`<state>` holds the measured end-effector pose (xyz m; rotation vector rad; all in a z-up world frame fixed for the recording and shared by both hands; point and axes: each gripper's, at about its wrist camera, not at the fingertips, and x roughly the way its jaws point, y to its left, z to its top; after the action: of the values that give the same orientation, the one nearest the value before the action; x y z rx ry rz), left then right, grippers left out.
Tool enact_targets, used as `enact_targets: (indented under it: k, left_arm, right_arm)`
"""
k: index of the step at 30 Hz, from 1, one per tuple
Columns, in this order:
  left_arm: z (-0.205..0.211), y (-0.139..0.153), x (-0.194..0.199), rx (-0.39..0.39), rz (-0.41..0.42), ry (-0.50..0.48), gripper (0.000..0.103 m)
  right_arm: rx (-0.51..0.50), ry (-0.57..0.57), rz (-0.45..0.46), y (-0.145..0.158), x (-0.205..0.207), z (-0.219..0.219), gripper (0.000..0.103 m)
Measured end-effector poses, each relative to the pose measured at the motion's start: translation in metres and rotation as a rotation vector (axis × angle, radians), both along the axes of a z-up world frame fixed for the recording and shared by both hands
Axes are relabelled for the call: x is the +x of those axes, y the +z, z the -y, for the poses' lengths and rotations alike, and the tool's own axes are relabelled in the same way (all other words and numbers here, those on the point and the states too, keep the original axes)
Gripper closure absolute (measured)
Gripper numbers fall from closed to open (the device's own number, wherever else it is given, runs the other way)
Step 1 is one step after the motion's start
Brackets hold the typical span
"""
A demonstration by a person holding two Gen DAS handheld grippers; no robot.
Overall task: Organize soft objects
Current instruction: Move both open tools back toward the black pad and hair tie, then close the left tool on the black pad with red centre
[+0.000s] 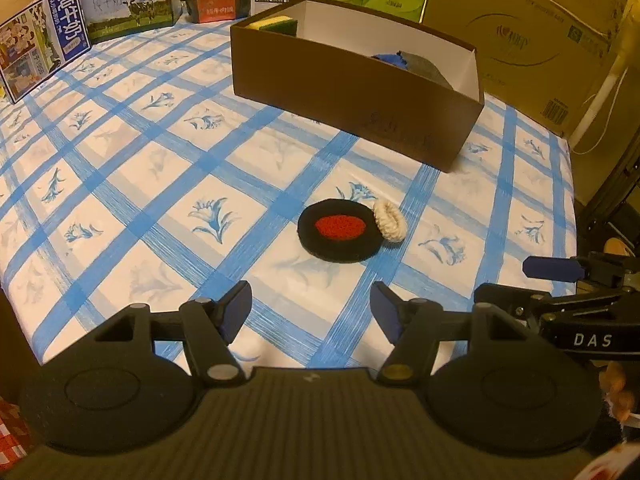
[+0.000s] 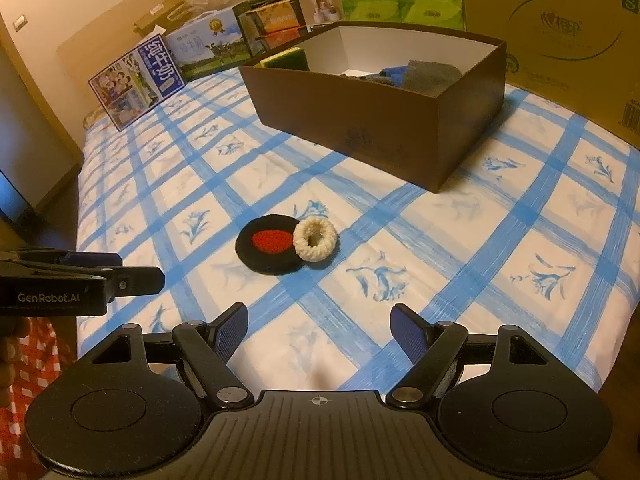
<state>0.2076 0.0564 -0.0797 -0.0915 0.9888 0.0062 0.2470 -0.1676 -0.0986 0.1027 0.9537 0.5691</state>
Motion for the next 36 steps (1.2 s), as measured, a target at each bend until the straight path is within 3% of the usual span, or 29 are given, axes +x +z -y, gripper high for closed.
enact_targets:
  k: [8, 13, 24, 36]
  left_arm:
    - [0.009, -0.018, 0.010, 0.011, 0.010, -0.030, 0.040]
    - [0.011, -0.030, 0.019, 0.025, 0.021, -0.047, 0.040]
    - [0.013, -0.054, 0.042, 0.056, 0.019, -0.078, 0.040]
    - [0.007, -0.070, 0.056, 0.061, 0.000, -0.083, 0.040]
  right_arm:
    - [-0.025, 0.025, 0.044, -0.013, 0.001, -0.007, 0.028]
    - [-0.048, 0.054, 0.096, -0.021, 0.003, -0.014, 0.044]
    - [-0.072, 0.119, 0.161, -0.041, 0.019, -0.030, 0.065]
    - [-0.134, 0.202, 0.231, -0.061, 0.037, -0.058, 0.065]
